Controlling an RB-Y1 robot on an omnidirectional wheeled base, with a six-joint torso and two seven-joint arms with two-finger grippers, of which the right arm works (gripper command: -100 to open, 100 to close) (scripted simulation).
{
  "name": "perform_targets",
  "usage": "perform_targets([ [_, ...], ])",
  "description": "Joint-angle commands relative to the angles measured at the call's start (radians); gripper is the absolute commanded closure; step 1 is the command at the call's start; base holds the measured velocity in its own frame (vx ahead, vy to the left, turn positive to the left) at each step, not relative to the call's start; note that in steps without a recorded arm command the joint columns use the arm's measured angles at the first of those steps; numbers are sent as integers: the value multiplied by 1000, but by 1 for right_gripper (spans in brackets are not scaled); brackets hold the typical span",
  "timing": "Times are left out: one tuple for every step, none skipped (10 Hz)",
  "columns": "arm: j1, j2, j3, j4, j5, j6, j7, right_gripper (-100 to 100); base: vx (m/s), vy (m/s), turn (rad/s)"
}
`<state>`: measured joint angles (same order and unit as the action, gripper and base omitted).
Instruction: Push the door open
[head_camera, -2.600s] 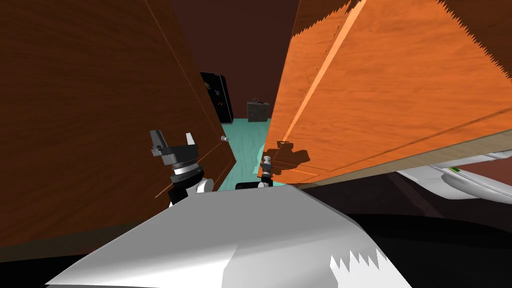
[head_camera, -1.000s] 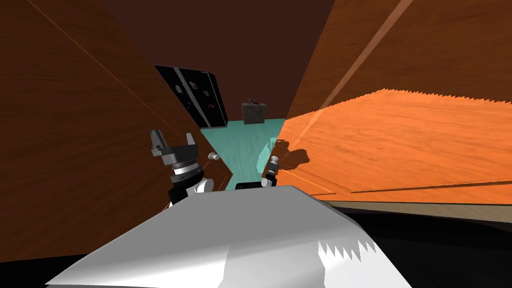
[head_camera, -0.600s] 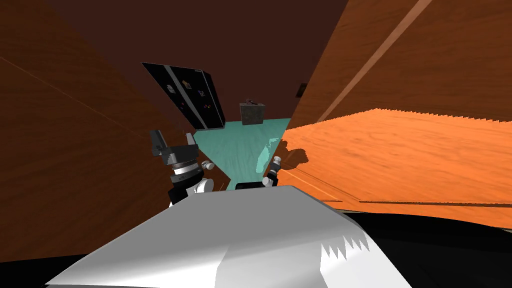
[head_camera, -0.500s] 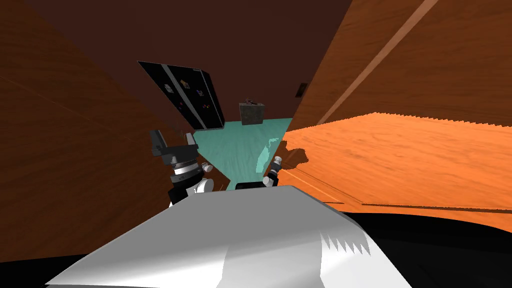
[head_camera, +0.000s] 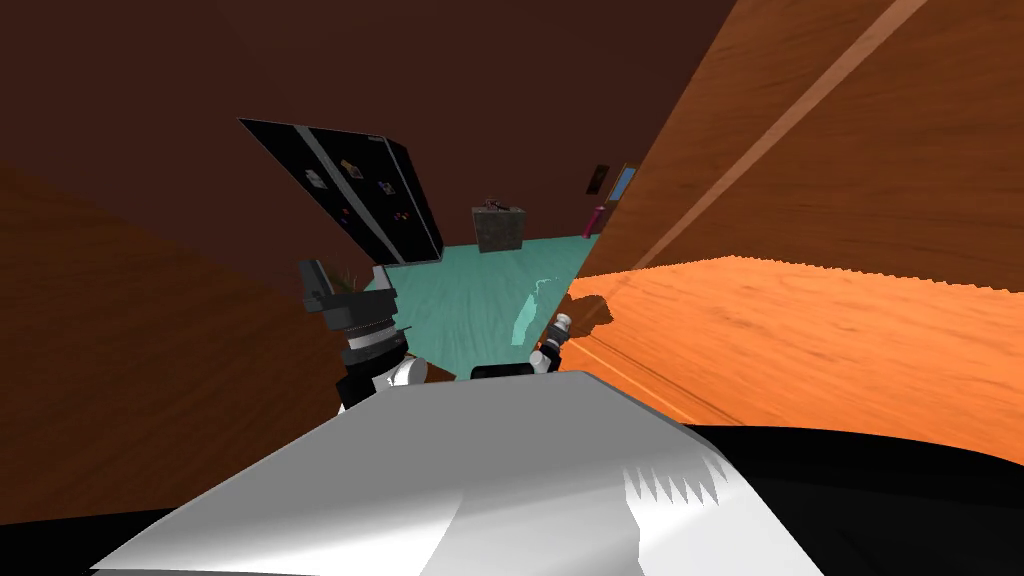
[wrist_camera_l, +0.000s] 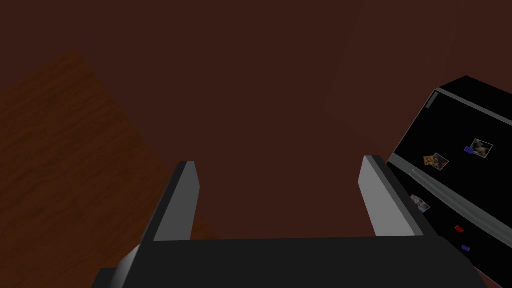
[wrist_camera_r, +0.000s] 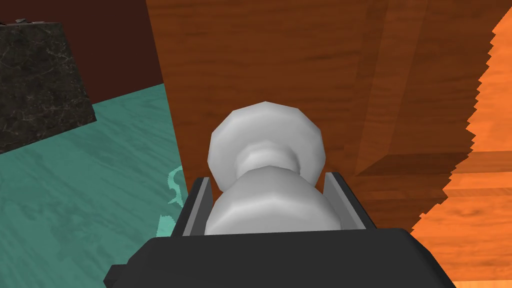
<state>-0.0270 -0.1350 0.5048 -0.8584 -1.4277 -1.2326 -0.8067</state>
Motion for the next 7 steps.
perform_targets([
  [-4,-2,-17,12,-10,-16,0,100,200,2,-75],
  [-5,-3,-24,13,-16,-20,1,100,202,2,-44],
  [-1,-4,-17,13,-13,-12,-2,100,89,-5,-26],
  [-6,-5,-50,24,10,-2,-15,100,48,5,-5],
  [-9,-5,-73,31,27,7,-23,100,67,8,-4],
  [-13,-4,-101,40,47,19,-32,100,74,15,-7],
  [-17,-3,-132,50,70,31,-43,100,77,15,-5],
])
